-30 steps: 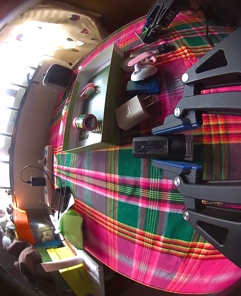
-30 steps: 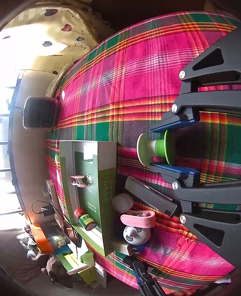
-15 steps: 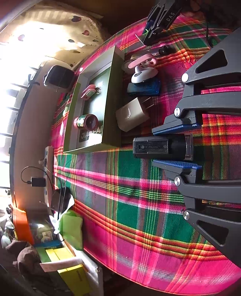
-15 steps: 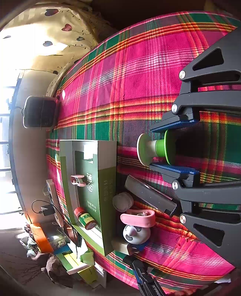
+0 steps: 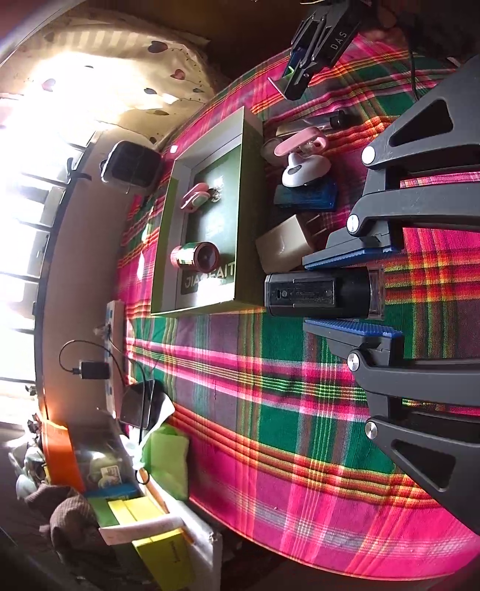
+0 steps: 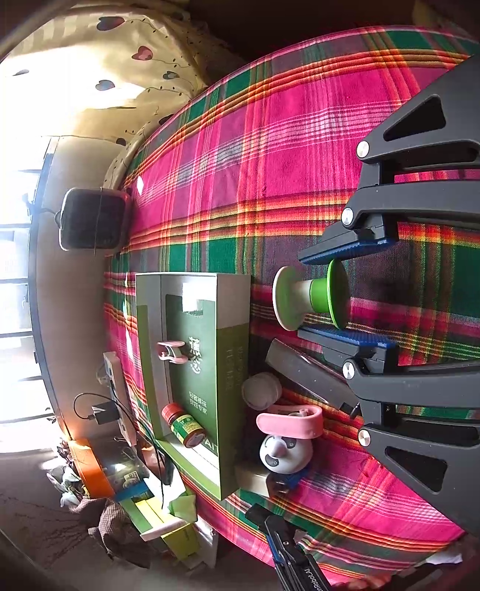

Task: Organize rigid objects
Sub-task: 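Carry the black flashlight and green-white spool over the green box with both tools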

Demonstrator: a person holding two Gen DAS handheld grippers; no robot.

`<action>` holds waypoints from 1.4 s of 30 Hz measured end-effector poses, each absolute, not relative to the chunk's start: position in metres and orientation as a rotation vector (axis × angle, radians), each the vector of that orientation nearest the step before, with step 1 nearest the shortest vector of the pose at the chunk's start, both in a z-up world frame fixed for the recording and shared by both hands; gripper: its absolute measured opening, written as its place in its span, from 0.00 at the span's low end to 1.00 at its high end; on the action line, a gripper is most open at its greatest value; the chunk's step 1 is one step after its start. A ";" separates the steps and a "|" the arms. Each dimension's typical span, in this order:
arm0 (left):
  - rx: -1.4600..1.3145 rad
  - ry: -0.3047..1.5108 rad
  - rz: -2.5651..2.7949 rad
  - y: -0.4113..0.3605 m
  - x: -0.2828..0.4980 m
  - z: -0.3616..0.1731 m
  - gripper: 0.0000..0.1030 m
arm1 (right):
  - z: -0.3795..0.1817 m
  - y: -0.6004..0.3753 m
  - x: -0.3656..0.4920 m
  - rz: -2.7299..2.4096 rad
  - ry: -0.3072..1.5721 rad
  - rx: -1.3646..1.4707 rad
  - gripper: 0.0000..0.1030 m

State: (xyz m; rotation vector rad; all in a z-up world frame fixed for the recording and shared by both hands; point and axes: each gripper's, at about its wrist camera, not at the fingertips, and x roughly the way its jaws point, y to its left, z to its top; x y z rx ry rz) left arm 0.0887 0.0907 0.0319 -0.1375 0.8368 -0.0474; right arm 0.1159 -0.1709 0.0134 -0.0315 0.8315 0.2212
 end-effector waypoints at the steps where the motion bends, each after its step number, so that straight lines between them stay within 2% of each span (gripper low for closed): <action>1: -0.138 0.833 -0.052 0.090 0.089 0.034 0.25 | 0.015 -0.171 0.117 0.223 0.829 -0.030 0.34; 26: -0.116 0.771 -0.199 0.057 0.156 0.073 0.25 | 0.056 -0.155 0.171 0.266 0.763 -0.034 0.34; 42: -0.120 0.806 -0.215 0.035 0.218 0.058 0.25 | 0.052 -0.139 0.236 0.270 0.795 -0.052 0.34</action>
